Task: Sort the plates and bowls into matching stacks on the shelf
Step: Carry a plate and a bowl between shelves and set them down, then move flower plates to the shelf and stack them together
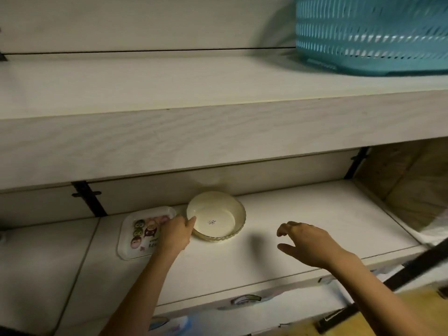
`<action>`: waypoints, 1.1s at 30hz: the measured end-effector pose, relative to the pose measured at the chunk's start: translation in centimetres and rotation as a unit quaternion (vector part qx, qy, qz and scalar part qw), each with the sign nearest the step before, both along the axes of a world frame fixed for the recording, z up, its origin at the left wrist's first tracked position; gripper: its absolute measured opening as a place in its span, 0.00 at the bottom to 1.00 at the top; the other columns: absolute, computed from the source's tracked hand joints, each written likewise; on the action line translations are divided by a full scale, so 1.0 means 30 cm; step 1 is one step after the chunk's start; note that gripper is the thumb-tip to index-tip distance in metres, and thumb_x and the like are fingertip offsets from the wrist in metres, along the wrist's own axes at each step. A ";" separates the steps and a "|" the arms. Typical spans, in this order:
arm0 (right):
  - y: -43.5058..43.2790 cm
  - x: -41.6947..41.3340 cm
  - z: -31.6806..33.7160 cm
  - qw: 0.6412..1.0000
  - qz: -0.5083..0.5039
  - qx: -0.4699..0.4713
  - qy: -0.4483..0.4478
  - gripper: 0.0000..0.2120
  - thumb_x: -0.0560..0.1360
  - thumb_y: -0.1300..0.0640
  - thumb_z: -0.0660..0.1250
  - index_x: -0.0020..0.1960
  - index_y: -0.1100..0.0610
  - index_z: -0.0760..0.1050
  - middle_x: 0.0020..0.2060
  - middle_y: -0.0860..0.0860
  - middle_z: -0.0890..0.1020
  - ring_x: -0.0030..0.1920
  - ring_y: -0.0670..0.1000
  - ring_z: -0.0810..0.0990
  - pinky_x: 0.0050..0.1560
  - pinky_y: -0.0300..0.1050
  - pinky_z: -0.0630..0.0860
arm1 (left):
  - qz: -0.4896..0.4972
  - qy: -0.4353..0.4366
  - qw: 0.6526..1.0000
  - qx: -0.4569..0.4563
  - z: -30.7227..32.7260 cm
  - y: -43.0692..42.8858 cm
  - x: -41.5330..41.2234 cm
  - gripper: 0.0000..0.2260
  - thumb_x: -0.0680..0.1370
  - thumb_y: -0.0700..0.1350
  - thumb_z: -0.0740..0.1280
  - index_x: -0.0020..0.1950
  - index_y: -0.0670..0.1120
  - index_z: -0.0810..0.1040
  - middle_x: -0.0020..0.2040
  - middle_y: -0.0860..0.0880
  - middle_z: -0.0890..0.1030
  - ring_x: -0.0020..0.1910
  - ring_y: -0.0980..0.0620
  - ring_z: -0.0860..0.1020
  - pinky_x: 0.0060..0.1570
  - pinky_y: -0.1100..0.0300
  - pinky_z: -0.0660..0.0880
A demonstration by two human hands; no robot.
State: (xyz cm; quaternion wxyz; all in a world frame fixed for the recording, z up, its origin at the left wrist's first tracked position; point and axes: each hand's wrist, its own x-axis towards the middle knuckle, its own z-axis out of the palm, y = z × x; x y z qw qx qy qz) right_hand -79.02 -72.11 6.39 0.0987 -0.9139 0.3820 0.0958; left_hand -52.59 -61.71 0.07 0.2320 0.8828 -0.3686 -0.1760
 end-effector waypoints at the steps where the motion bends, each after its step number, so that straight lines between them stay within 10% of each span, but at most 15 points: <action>1: 0.002 0.013 0.001 1.000 0.008 0.001 -0.001 0.18 0.78 0.45 0.58 0.65 0.49 0.69 0.63 0.46 0.75 0.62 0.50 0.74 0.56 0.43 0.71 | -0.017 -0.072 0.997 0.012 0.016 0.021 -0.009 0.19 0.79 0.54 0.56 0.46 0.39 0.75 0.36 0.43 0.80 0.34 0.47 0.77 0.35 0.56 0.71; 6: 0.029 0.110 0.002 0.997 0.071 0.005 -0.002 0.19 0.78 0.45 0.58 0.66 0.49 0.68 0.65 0.47 0.75 0.63 0.50 0.74 0.58 0.44 0.71 | -0.056 -0.212 0.972 0.083 0.071 0.176 -0.022 0.20 0.80 0.55 0.52 0.60 0.44 0.73 0.55 0.45 0.80 0.53 0.48 0.78 0.50 0.56 0.75; 17: 0.256 0.396 -0.006 0.964 0.263 0.016 -0.028 0.18 0.78 0.45 0.58 0.66 0.48 0.68 0.66 0.48 0.74 0.64 0.51 0.74 0.60 0.45 0.71 | 0.051 -0.146 0.985 0.071 0.165 0.655 -0.027 0.11 0.79 0.55 0.56 0.45 0.49 0.71 0.39 0.52 0.73 0.43 0.52 0.75 0.50 0.60 0.73; 20: 0.367 0.478 0.000 0.950 0.309 0.013 -0.030 0.18 0.78 0.45 0.58 0.66 0.47 0.68 0.66 0.47 0.74 0.63 0.51 0.74 0.60 0.46 0.72 | 0.045 -0.247 0.968 0.023 0.211 0.777 -0.030 0.18 0.79 0.56 0.50 0.41 0.51 0.76 0.32 0.55 0.72 0.33 0.57 0.74 0.36 0.66 0.70; 25: 0.573 0.586 0.013 0.931 0.363 0.013 -0.031 0.18 0.78 0.44 0.57 0.66 0.47 0.67 0.67 0.46 0.73 0.65 0.51 0.72 0.62 0.47 0.71 | 0.102 -0.102 0.988 0.048 0.213 1.002 -0.004 0.11 0.79 0.55 0.56 0.44 0.50 0.70 0.41 0.52 0.75 0.45 0.54 0.76 0.53 0.60 0.74; 33: 0.991 0.746 0.020 0.926 0.373 0.040 -0.051 0.17 0.78 0.46 0.58 0.65 0.48 0.68 0.64 0.47 0.75 0.63 0.50 0.74 0.60 0.46 0.72 | 0.122 -0.170 0.977 0.048 0.182 1.422 0.152 0.13 0.79 0.55 0.57 0.50 0.47 0.73 0.45 0.52 0.77 0.43 0.56 0.73 0.44 0.66 0.66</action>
